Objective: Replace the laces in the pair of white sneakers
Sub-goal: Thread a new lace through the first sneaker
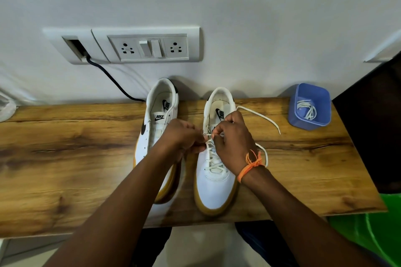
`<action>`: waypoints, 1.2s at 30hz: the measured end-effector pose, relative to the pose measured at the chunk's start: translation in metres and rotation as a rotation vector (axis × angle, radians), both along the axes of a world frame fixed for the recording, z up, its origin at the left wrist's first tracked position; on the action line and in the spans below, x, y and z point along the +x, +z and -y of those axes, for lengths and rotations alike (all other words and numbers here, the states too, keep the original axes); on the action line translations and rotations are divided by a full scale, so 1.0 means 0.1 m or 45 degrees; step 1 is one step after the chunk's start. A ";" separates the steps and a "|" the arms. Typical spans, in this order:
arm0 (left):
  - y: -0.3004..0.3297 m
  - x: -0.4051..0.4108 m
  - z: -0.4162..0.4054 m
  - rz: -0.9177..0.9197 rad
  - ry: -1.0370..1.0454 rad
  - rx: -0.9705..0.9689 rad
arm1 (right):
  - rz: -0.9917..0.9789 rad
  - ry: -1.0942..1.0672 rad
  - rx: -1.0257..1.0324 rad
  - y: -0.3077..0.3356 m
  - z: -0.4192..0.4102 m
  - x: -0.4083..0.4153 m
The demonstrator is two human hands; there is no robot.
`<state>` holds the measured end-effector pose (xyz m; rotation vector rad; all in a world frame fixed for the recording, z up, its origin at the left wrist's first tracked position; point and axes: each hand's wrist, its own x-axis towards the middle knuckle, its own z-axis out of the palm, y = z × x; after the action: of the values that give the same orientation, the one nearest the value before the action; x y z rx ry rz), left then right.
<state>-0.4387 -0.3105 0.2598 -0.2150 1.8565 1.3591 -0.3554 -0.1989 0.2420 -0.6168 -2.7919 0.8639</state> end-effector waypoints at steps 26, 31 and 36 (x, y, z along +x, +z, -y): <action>0.13 -0.43 0.33 -0.737 0.560 0.075 | 0.004 0.043 -0.453 0.04 -0.55 -0.09; 0.09 -0.18 0.17 -0.748 -0.022 -0.162 | -0.095 -0.038 -0.590 0.07 -0.60 -0.09; 0.00 0.00 0.08 -0.336 -0.235 -0.240 | -0.099 0.049 -0.427 0.03 -0.61 -0.07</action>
<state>-0.4392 -0.3183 0.2595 0.0431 2.1680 1.1288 -0.3625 -0.1383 0.2451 -0.5611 -2.6166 1.3490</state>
